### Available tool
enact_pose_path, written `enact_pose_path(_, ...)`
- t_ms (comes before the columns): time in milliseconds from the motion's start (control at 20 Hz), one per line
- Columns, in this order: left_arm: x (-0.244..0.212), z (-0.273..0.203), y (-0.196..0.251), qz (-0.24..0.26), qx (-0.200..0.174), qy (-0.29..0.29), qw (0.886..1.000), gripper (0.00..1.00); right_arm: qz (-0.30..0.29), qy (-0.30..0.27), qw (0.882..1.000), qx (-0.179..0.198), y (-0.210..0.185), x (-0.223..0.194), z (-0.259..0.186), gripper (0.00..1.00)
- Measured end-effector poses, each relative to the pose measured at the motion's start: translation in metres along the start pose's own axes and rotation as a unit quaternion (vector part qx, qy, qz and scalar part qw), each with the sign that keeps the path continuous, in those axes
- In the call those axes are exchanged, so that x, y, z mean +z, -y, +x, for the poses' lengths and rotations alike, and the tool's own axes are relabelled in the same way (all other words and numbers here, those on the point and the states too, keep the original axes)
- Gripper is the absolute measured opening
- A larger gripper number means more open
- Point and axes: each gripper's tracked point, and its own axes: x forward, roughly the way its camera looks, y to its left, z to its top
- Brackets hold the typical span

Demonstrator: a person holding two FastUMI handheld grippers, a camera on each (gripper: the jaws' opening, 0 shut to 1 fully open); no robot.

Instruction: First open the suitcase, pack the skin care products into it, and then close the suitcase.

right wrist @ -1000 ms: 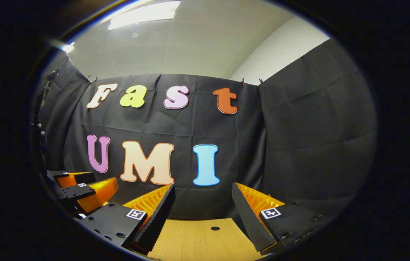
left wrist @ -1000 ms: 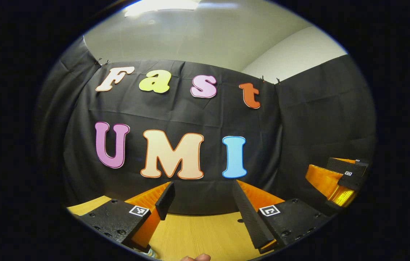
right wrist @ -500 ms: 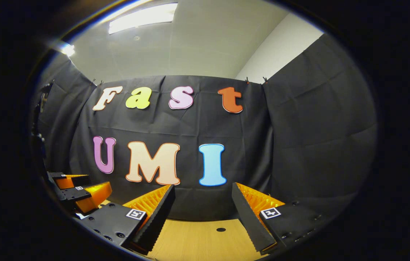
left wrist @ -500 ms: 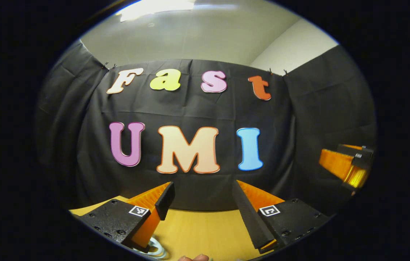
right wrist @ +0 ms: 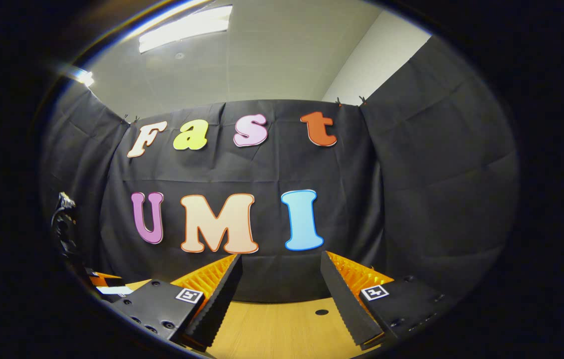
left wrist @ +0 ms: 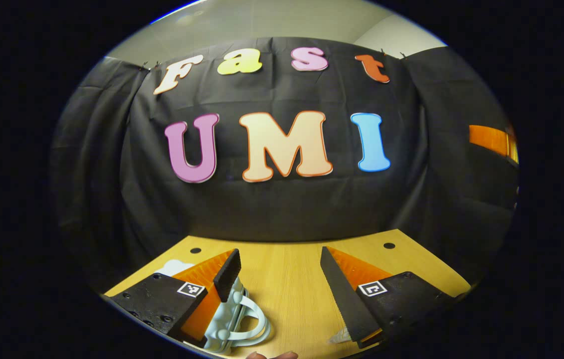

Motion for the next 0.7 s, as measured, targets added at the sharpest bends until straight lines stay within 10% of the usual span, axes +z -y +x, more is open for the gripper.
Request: enact_pose_path(700,-0.164,0.031,-0.027,-0.001,0.018,-0.245,0.969,0.99,-0.018,-0.066,0.997,-0.019,-0.002,-0.043,0.016,0.99)
